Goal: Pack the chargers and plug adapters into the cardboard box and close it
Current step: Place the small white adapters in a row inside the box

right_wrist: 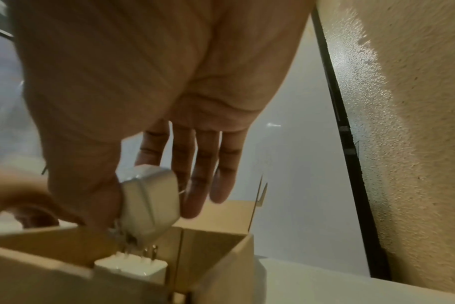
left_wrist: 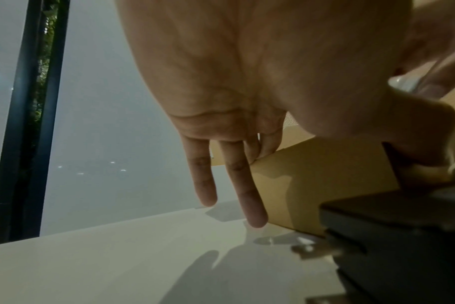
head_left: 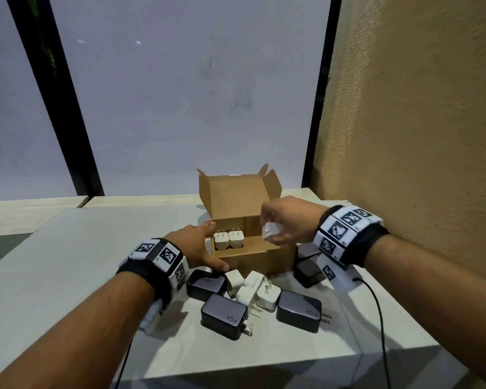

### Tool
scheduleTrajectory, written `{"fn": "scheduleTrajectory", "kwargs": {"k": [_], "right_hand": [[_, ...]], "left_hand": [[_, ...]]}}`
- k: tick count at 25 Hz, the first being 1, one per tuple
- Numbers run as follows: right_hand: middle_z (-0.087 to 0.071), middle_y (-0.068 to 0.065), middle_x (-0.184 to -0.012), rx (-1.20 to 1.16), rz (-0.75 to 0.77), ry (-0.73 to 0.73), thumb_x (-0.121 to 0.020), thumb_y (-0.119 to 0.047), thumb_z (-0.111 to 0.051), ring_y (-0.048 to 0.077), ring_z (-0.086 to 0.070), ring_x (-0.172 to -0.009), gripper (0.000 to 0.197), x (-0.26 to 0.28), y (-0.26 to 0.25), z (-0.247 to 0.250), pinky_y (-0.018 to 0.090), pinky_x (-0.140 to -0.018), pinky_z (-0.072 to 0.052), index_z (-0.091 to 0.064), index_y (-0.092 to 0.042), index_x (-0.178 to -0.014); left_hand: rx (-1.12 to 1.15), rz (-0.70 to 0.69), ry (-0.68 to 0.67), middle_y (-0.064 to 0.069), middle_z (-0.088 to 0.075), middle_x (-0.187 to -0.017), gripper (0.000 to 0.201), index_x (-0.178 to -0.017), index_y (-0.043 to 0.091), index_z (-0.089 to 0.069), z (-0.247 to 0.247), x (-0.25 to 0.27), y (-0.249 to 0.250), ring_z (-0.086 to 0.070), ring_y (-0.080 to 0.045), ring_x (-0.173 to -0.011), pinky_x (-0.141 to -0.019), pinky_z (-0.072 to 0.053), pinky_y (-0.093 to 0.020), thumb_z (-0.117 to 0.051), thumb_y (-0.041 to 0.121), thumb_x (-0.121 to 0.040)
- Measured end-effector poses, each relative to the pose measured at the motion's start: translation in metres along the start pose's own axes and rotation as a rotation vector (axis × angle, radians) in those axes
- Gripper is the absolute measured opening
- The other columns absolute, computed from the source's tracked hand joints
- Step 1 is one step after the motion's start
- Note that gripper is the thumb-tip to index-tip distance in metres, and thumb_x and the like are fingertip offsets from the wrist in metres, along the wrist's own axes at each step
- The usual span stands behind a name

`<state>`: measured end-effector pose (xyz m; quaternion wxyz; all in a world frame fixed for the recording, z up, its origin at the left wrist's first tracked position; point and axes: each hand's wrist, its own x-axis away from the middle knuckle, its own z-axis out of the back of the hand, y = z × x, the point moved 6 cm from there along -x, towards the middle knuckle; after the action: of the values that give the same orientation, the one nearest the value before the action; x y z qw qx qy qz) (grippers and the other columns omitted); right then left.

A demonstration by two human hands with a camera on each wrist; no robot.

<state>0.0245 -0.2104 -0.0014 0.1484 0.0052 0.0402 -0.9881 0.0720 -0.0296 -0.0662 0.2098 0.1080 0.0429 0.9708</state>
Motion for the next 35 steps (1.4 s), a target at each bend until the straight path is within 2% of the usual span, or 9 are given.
{"fn": "scheduleTrajectory", "kwargs": {"k": [4,7,10,14,17,20,23,30,35], "right_hand": [[-0.059,-0.002,-0.108,0.179,-0.028,-0.154,-0.073,-0.033,-0.079,0.018,-0.056,-0.096,0.043,-0.037,0.002,-0.028,0.028,-0.075,-0.047,-0.059,-0.022,-0.109],[-0.061,0.005,-0.114,0.217,0.003,-0.227,-0.079,-0.018,-0.074,0.020,-0.056,-0.098,0.033,-0.051,0.001,-0.049,0.029,-0.081,-0.048,-0.063,-0.015,-0.110],[-0.064,0.008,-0.116,0.232,-0.001,-0.283,-0.084,-0.014,-0.069,0.024,-0.060,-0.105,0.030,-0.058,0.003,-0.062,0.031,-0.088,-0.051,-0.066,-0.012,-0.114],[-0.060,0.002,-0.117,0.148,-0.012,-0.136,-0.085,-0.012,-0.067,0.022,-0.058,-0.109,0.036,-0.058,0.010,-0.051,0.030,-0.089,-0.049,-0.065,-0.019,-0.120],[-0.061,-0.002,-0.111,0.212,-0.053,-0.031,-0.089,-0.015,-0.057,0.021,-0.059,-0.104,0.026,-0.045,0.021,-0.042,0.030,-0.084,-0.048,-0.070,-0.026,-0.109],[-0.061,-0.004,-0.126,0.356,-0.053,-0.165,-0.090,-0.017,-0.053,0.022,-0.051,-0.114,0.036,-0.036,0.024,-0.055,0.036,-0.095,-0.043,-0.064,-0.032,-0.121],[-0.058,-0.002,-0.135,0.273,-0.131,-0.223,-0.088,-0.008,-0.051,0.025,-0.053,-0.118,0.047,-0.043,0.027,-0.056,0.037,-0.097,-0.047,-0.061,-0.034,-0.126],[-0.061,0.002,-0.126,0.293,-0.089,-0.238,-0.091,-0.020,-0.050,0.027,-0.056,-0.114,0.039,-0.062,0.014,-0.067,0.039,-0.095,-0.048,-0.061,-0.033,-0.126],[-0.057,0.003,-0.131,0.296,-0.101,-0.276,-0.093,-0.020,-0.049,0.027,-0.053,-0.118,0.041,-0.063,0.014,-0.068,0.039,-0.099,-0.045,-0.056,-0.032,-0.132]], "left_hand": [[0.060,-0.037,0.013,-0.001,-0.036,-0.154,0.112,-0.153,0.023,-0.015,-0.002,-0.003,-0.002,-0.043,-0.025,-0.133,-0.107,-0.040,-0.040,-0.072,0.066,-0.067],[0.093,-0.053,0.028,-0.001,-0.045,-0.147,0.111,-0.153,0.025,-0.017,-0.003,-0.005,-0.005,-0.048,-0.025,-0.127,-0.104,-0.042,-0.038,-0.073,0.065,-0.066],[0.073,-0.061,0.033,0.003,-0.042,-0.150,0.111,-0.152,0.027,-0.018,-0.002,-0.006,-0.005,-0.048,-0.023,-0.128,-0.102,-0.043,-0.039,-0.073,0.067,-0.064],[0.028,-0.047,0.027,0.004,-0.031,-0.156,0.110,-0.153,0.025,-0.019,0.000,-0.004,-0.003,-0.044,-0.023,-0.133,-0.104,-0.042,-0.041,-0.072,0.067,-0.066],[0.014,-0.039,0.011,0.007,-0.022,-0.160,0.112,-0.153,0.024,-0.018,0.000,-0.004,-0.003,-0.040,-0.023,-0.136,-0.106,-0.041,-0.043,-0.072,0.069,-0.065],[0.002,-0.039,0.001,0.006,-0.020,-0.160,0.114,-0.153,0.023,-0.018,0.000,-0.006,-0.003,-0.039,-0.024,-0.137,-0.107,-0.040,-0.043,-0.072,0.069,-0.064],[0.002,-0.032,0.000,0.006,-0.019,-0.161,0.116,-0.154,0.023,-0.016,0.000,-0.008,-0.004,-0.037,-0.024,-0.138,-0.108,-0.039,-0.043,-0.071,0.071,-0.063],[0.020,-0.044,0.001,0.001,-0.031,-0.156,0.116,-0.153,0.022,-0.018,-0.003,-0.012,-0.006,-0.043,-0.026,-0.133,-0.104,-0.043,-0.043,-0.072,0.071,-0.062],[0.012,-0.051,0.004,0.004,-0.028,-0.158,0.117,-0.153,0.023,-0.019,-0.004,-0.013,-0.007,-0.044,-0.025,-0.132,-0.103,-0.044,-0.043,-0.071,0.073,-0.060]]}}
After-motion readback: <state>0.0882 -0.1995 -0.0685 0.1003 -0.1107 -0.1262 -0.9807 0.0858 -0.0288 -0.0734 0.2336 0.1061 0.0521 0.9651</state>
